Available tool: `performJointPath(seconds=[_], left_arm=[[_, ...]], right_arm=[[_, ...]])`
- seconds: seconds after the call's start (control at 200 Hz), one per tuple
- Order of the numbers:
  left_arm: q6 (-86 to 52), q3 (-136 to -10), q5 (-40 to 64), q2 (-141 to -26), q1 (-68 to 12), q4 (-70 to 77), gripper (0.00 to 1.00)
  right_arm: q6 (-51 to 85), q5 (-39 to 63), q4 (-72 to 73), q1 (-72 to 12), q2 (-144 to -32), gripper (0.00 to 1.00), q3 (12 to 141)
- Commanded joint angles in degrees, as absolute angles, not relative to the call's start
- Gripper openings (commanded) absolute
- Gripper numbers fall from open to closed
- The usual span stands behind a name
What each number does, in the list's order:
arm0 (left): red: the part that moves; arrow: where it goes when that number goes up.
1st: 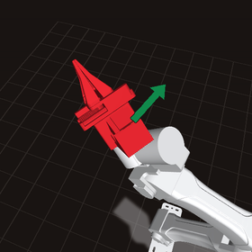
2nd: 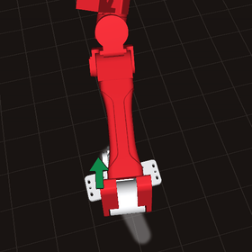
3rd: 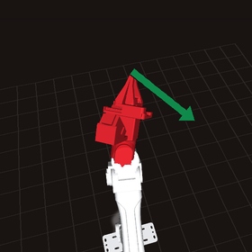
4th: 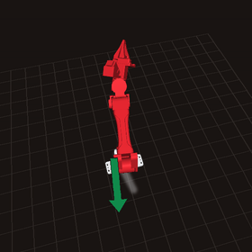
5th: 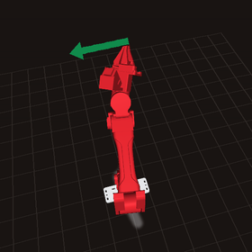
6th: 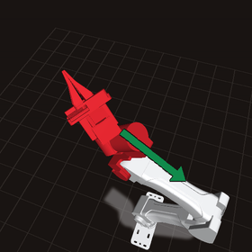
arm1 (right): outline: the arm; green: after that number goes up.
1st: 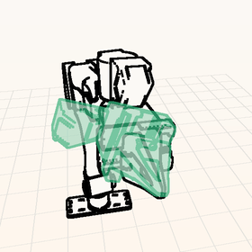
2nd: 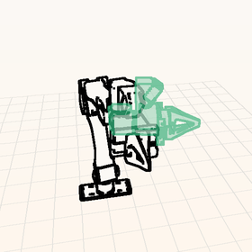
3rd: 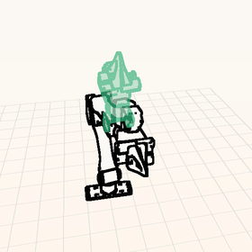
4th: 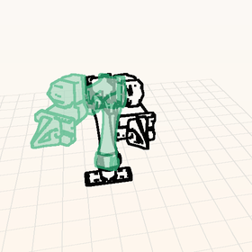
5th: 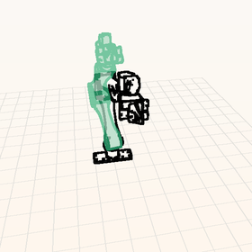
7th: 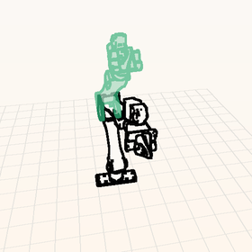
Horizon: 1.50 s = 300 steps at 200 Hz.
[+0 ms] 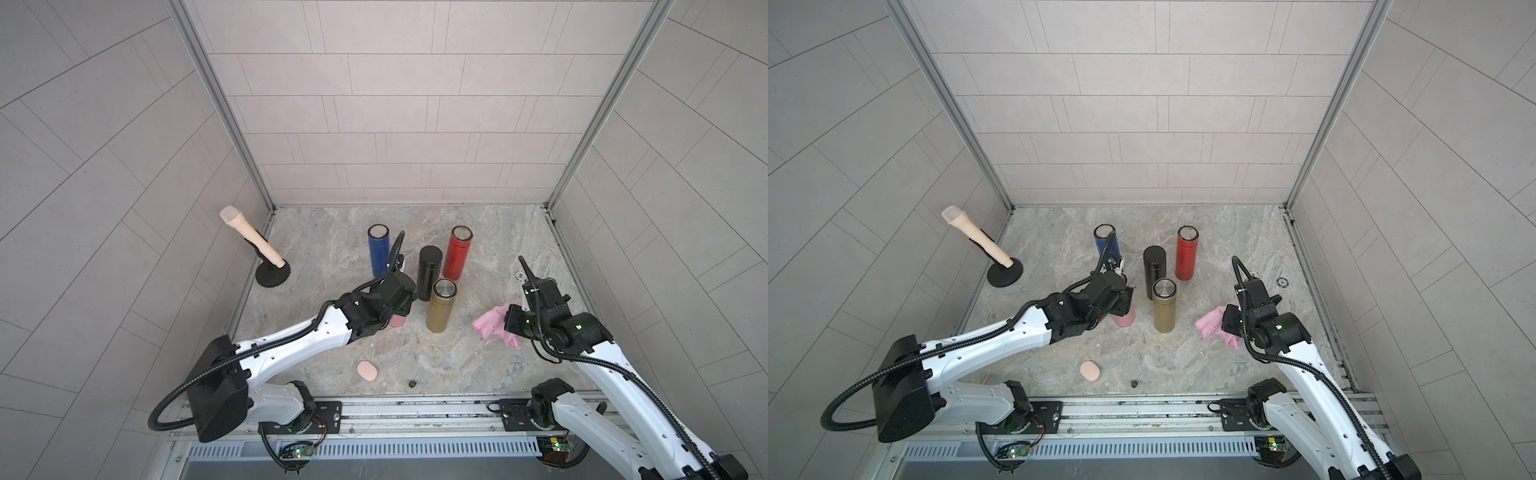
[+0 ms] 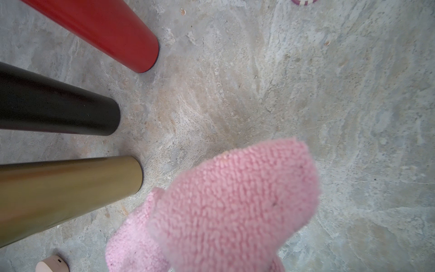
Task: Wipe the surface of the thermos
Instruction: Pick up the thermos from the center of the board.
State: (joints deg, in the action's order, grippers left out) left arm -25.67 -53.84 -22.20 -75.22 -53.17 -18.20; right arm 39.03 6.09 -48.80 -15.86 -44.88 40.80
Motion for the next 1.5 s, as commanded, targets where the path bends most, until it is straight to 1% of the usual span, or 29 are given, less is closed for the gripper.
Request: performJointPath(seconds=[0.0, 0.01, 0.05, 0.06, 0.2, 0.31, 0.44, 0.545, 0.635, 0.756, 0.861, 0.931, 1.056, 1.126, 1.296, 1.496], left_arm=[[-26.15, -53.39, -24.5, -74.25, -53.27, -18.23, 0.25], [-26.12, -53.47, -24.47, -74.15, -53.26, -18.45, 0.22], [-26.01, -53.98, -24.97, -73.64, -53.2, -19.59, 0.02], [-26.01, -54.17, -25.09, -73.52, -53.25, -19.99, 0.0], [-27.48, -57.69, -26.79, -69.93, -53.11, -28.08, 0.0], [-30.37, -60.67, -26.21, -65.99, -52.9, -34.4, 0.0], [-34.13, -64.35, -25.29, -62.82, -52.56, -40.93, 0.0], [-36.04, -66.61, -23.98, -61.41, -51.89, -43.63, 0.0], [-37.38, -67.4, -22.84, -60.69, -50.69, -44.38, 0.0], [-37.96, -67.39, -22.26, -59.78, -49.89, -43.64, 0.0], [-38.49, -67.0, -22.68, -59.45, -49.49, -43.37, 0.0], [-39.2, -66.45, -22.61, -59.23, -49.07, -42.91, 0.0], [-41.22, -66.09, -20.92, -59.39, -47.07, -43.54, 0.0], [-43.07, -66.01, -19.13, -59.07, -45.95, -43.51, 0.0], [-45.68, -65.64, -15.13, -57.83, -44.53, -42.36, 0.0], [-51.37, -63.95, -12.53, -55.99, -44.05, -39.92, 0.0]], right_arm=[[38.6, 6.82, -50.77, -16.18, -43.3, 0.0, 42.13], [38.57, 6.98, -50.93, -16.17, -43.15, 0.0, 42.17], [38.46, 7.41, -51.53, -16.17, -42.37, 0.0, 42.69], [38.42, 7.61, -51.64, -16.17, -42.12, 0.0, 42.91], [37.28, 11.28, -55.57, -17.14, -38.26, 0.0, 46.7], [37.8, 16.24, -56.89, -20.32, -34.26, 0.0, 50.59], [40.98, 22.06, -51.31, -25.56, -29.28, 0.0, 53.98], [43.28, 24.33, -46.96, -30.23, -30.15, 0.0, 57.16], [43.95, 20.8, -44.34, -35.83, -32.26, 0.0, 58.88], [42.76, 9.69, -38.59, -47.0, -36.69, 0.0, 58.96], [38.38, -0.85, -35.96, -58.84, -45.57, 0.0, 62.41], [35.71, -7.04, -35.44, -63.94, -52.16, 0.0, 65.72], [34.04, -9.05, -32.28, -66.23, -61.84, 0.0, 69.84], [33.55, -11.87, -29.64, -67.59, -65.86, 0.0, 70.49], [31.64, -12.84, -19.8, -67.87, -73.16, 0.0, 70.03], [30.27, -14.35, -15.58, -67.85, -80.56, 0.0, 74.97]])
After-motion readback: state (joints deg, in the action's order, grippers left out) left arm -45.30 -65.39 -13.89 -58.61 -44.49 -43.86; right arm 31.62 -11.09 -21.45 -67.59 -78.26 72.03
